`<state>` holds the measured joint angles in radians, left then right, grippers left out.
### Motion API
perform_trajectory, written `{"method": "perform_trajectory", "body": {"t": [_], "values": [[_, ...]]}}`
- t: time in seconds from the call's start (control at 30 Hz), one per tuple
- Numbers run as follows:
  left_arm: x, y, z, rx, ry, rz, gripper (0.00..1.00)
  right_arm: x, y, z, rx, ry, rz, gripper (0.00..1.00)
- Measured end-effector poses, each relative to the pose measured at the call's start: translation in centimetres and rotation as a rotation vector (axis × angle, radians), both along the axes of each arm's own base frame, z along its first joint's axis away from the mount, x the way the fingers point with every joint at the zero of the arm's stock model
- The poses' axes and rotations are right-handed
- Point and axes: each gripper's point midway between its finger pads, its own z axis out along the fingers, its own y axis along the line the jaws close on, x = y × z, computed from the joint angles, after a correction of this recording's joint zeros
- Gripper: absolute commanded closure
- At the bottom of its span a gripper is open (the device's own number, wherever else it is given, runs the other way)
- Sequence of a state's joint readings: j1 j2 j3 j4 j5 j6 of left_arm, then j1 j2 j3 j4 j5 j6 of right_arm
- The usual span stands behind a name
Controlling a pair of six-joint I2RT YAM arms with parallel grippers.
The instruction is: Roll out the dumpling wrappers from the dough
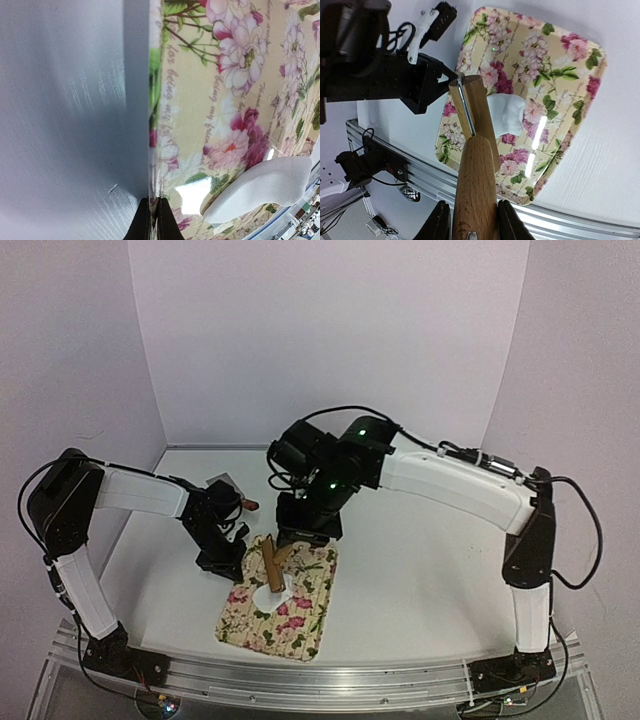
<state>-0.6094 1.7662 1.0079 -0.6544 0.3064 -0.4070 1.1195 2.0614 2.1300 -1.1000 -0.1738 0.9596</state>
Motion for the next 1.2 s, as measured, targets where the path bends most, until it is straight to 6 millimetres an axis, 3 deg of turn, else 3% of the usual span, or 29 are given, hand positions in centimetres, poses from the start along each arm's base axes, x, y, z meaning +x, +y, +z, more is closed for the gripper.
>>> {"method": "perform_trajectory", "body": {"t": [0.07,0.17,0.5,0.67,0.87,1.03,1.13,1.2], "values": [[0.0,0.1,0.0,0.005,0.005,0.01,1.0,0.3,-1.4,1.5,0.009,-0.033,-0.036,1.0],[0.0,0.1,0.3,0.011,0.015,0.028,1.0,1.0,-3.8,2.1,-0.005,-0.053,-0.092,1.0],[1.3,-1.0,1.9,-0.042,0.029,0.231,1.0,7.2,-10.5,-0.6,-0.114,-0.058,-0.289,1.0],[0.6,-1.1,1.6,-0.085,0.061,0.394,1.0,7.6,-12.9,0.1,-0.109,-0.058,-0.307,1.0],[-2.3,-2.4,1.4,-0.098,0.11,0.551,1.0,7.4,-14.0,1.9,-0.06,-0.064,-0.282,1.0],[-4.5,-5.0,1.4,-0.104,0.142,0.647,0.99,7.2,-14.1,1.8,-0.051,-0.048,-0.238,1.0],[-6.0,-6.8,1.2,-0.111,0.161,0.679,0.9,7.2,-14.2,1.6,-0.052,-0.041,-0.217,1.0],[-6.9,-7.8,0.9,-0.107,0.176,0.676,0.78,7.3,-14.3,1.6,-0.05,-0.04,-0.204,1.0]]}}
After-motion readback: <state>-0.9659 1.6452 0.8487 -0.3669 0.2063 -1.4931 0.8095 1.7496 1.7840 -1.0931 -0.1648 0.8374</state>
